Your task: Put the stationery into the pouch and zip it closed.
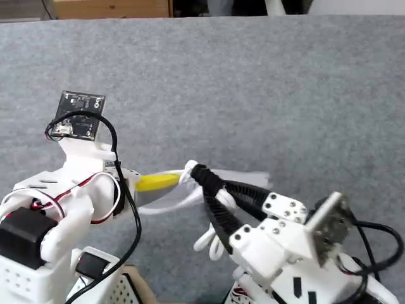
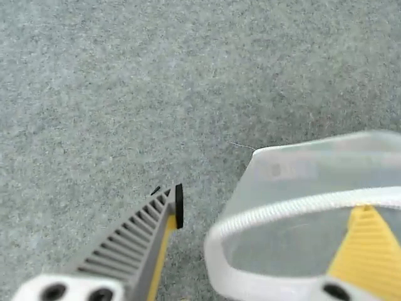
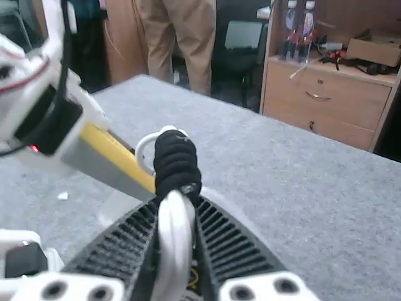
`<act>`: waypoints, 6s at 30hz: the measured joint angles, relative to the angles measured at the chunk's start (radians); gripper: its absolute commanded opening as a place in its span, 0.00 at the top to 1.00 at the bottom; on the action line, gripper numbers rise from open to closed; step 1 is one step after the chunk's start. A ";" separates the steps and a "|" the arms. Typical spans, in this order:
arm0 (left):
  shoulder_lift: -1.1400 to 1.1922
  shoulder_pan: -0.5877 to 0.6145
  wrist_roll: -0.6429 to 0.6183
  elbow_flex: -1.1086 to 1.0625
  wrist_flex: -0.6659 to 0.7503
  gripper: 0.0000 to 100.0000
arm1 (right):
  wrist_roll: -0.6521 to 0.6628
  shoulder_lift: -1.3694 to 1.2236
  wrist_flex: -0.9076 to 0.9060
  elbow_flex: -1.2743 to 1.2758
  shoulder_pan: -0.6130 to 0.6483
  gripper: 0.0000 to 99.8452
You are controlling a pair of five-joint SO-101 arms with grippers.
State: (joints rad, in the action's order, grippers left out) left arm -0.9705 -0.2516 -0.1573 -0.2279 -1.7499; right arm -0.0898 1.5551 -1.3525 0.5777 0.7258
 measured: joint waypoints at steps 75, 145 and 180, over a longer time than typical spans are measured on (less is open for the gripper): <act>-0.094 0.029 0.098 0.153 -0.003 0.59 | 0.199 -0.014 0.756 0.362 -0.686 0.99; -0.117 -0.089 0.192 0.018 0.000 0.55 | 0.008 -0.235 0.066 -0.014 -0.227 0.99; 0.258 -0.250 0.288 0.132 0.163 0.55 | 0.008 -0.141 0.041 -0.008 -0.229 0.99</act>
State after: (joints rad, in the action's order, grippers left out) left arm -0.7127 -0.5017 0.1312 -0.0959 -1.5873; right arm -0.0821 1.4139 -1.3111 0.5700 0.4971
